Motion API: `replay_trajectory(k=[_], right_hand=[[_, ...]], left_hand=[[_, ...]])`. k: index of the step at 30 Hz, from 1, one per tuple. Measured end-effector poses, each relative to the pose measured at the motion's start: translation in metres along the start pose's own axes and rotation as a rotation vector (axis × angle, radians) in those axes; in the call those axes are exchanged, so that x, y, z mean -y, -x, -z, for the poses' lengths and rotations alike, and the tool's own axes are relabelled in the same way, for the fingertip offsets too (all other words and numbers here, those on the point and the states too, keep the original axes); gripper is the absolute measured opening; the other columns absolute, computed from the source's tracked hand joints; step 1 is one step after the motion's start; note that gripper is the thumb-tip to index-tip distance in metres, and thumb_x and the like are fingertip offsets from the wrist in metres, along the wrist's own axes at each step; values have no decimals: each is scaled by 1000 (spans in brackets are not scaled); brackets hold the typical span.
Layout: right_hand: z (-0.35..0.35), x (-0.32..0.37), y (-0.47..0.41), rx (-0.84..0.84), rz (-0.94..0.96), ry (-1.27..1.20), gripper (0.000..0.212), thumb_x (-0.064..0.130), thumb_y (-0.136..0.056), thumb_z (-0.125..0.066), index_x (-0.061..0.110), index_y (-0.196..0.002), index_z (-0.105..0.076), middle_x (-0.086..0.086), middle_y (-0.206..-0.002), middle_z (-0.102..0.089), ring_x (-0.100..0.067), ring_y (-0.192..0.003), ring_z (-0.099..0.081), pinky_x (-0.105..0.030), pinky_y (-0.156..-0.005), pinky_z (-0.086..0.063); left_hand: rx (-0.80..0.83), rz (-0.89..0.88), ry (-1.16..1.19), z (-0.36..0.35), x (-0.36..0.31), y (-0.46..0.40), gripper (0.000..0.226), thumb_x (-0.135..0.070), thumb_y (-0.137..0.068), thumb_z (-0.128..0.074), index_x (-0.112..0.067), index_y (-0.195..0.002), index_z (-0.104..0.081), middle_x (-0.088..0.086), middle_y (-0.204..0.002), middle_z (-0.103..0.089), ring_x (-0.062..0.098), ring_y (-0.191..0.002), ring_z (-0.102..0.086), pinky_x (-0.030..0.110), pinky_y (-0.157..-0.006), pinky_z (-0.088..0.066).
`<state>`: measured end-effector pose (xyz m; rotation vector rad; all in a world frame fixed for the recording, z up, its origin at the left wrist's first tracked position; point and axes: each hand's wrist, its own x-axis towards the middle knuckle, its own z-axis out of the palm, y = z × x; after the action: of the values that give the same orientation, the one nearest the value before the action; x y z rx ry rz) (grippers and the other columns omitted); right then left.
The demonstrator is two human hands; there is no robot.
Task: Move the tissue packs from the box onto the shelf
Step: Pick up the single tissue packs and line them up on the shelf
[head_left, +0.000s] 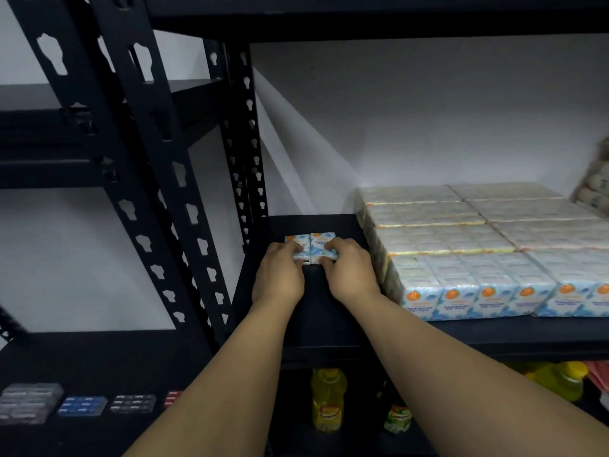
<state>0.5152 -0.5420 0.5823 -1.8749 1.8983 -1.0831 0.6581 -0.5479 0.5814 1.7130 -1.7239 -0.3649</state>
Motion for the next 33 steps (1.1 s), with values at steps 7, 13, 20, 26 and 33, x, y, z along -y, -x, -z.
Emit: replay_trajectory(k=[7,13,20,26,33], right_hand=[[-3,-3,-2,-3,17,16,24,15,-97,-63,13,-120,-67,-5,-122,-59,-23,-105,-60,-33,-87,-49],[-3,-4,-2,-7,30,2,21,14,-97,-63,13,-117,-67,-5,-120,-59,-23,-103,-60,-33,-87,-50],[0,-1,1,8,20,-28,35,15,-97,-63,13,-132,-62,-5,-132,-58,-23,-114,-59,-33,-96,-50],[16,9,31,52,25,-33,47,18,-99,-64,10,-143,-51,-10,-146,-49,-23,-128,-52,-25,-99,-40],[45,-1,100,127,99,83,51,37,-105,-50,15,-151,-45,-1,-154,-45,-17,-140,-42,-33,-114,-40]], left_hand=[[-10,13,3,-3,2,-4,34,-17,-102,-51,-24,-134,-59,0,-135,-52,20,-109,-57,32,-81,-47],[-17,10,5,-3,2,-5,34,-17,-101,-52,-24,-134,-59,1,-134,-54,21,-109,-58,36,-86,-51],[-22,0,48,0,-1,1,38,-21,-100,-58,-23,-138,-57,0,-144,-49,21,-119,-55,33,-91,-48],[2,-44,16,7,-7,37,51,-25,-99,-62,-17,-146,-45,6,-149,-41,22,-131,-46,37,-102,-48],[-32,-119,-90,19,-13,113,53,-43,-98,-57,-21,-145,-47,-3,-145,-49,15,-132,-46,34,-102,-48]])
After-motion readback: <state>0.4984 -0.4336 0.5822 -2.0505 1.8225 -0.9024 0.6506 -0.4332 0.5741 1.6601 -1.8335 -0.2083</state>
